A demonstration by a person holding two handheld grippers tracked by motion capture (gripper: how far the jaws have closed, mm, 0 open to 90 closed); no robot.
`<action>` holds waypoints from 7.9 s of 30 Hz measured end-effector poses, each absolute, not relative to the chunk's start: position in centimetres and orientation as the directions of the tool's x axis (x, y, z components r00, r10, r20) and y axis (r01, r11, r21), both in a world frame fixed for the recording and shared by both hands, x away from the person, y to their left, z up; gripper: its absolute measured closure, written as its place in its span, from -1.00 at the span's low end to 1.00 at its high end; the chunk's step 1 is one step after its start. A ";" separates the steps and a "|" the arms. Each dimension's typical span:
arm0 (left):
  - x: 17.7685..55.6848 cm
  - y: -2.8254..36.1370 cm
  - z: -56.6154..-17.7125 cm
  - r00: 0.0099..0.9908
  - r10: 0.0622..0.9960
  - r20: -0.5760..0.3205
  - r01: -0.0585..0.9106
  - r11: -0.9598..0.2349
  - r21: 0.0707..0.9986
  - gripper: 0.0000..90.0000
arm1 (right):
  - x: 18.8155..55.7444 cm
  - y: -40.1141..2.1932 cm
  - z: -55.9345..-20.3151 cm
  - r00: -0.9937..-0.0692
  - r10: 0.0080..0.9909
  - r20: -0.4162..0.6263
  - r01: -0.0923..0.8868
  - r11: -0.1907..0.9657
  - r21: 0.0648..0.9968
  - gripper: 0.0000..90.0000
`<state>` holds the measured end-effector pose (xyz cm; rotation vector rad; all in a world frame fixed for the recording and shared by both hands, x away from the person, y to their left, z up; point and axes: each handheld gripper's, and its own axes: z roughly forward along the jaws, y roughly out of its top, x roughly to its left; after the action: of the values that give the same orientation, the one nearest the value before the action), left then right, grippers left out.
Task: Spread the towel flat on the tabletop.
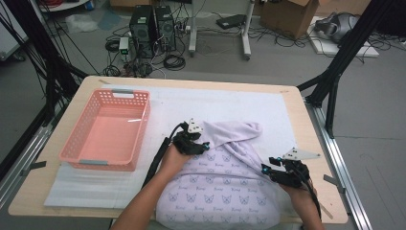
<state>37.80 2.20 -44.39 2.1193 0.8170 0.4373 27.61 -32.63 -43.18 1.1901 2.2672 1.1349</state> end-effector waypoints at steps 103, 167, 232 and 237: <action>31.0 11.5 -45.1 0.541 0.831 -0.130 0.564 -0.244 0.789 0.70 | 31.8 -33.6 -44.4 -0.541 0.839 0.053 0.606 0.346 0.716 0.49; 20.7 13.8 -44.9 0.587 0.781 -0.214 0.544 -0.184 0.819 0.08 | 19.0 -35.3 -43.5 -0.565 0.816 0.125 0.576 0.281 0.767 0.36; 28.6 11.5 -45.2 0.575 0.805 -0.149 0.551 -0.246 0.797 0.89 | 26.1 -33.7 -44.6 -0.560 0.825 0.073 0.585 0.331 0.741 0.93; 28.1 12.3 -45.2 0.573 0.803 -0.168 0.554 -0.228 0.800 0.90 | 25.2 -34.5 -44.5 -0.552 0.830 0.082 0.599 0.326 0.731 0.93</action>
<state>28.10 12.29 -45.16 1.9159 1.0938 0.3519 25.24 -34.54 -44.50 1.2799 2.2886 1.0609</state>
